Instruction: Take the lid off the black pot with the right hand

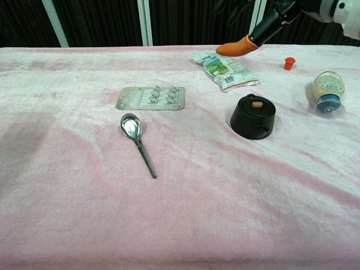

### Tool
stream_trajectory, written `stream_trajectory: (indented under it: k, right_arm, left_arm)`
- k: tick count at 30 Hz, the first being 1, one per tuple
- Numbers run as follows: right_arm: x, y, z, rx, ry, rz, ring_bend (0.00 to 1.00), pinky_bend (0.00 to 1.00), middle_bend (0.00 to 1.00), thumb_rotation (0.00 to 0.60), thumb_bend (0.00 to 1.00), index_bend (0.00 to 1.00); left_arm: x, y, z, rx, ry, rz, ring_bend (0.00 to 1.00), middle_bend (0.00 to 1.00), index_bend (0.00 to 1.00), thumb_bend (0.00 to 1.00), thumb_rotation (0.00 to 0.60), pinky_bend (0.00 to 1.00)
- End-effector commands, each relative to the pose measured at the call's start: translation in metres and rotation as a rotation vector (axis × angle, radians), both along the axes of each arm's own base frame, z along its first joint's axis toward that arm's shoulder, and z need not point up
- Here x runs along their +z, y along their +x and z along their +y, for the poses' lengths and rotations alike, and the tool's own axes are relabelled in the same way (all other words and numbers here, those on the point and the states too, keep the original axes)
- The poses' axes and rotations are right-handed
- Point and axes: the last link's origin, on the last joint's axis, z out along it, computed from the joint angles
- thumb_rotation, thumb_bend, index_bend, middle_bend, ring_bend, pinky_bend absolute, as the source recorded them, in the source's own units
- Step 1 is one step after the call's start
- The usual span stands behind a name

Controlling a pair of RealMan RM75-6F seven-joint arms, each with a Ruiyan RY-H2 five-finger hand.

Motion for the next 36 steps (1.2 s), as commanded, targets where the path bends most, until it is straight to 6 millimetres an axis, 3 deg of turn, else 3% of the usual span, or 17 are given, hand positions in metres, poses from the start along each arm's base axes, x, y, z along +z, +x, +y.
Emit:
stream_trajectory:
  k: [1, 28, 36]
  right_arm:
    - [0.0004, 0.0001, -0.0003, -0.001, -0.001, -0.001, 0.24, 0.29, 0.11, 0.600, 0.14, 0.09]
    - [0.0028, 0.0008, -0.0035, -0.008, -0.009, 0.005, 0.24, 0.29, 0.11, 0.600, 0.14, 0.09]
    - [0.0043, -0.0078, -0.0066, -0.039, -0.017, 0.044, 0.24, 0.29, 0.11, 0.600, 0.14, 0.09]
  left_arm:
    - [0.0000, -0.0001, -0.0001, 0.001, 0.000, 0.000, 0.00, 0.04, 0.18, 0.42, 0.600, 0.02]
    - [-0.0001, -0.0002, 0.0001, 0.004, 0.001, 0.002, 0.00, 0.04, 0.17, 0.42, 0.600, 0.02]
    - [0.0000, -0.0003, 0.0000, 0.004, 0.001, 0.005, 0.00, 0.04, 0.17, 0.42, 0.600, 0.02]
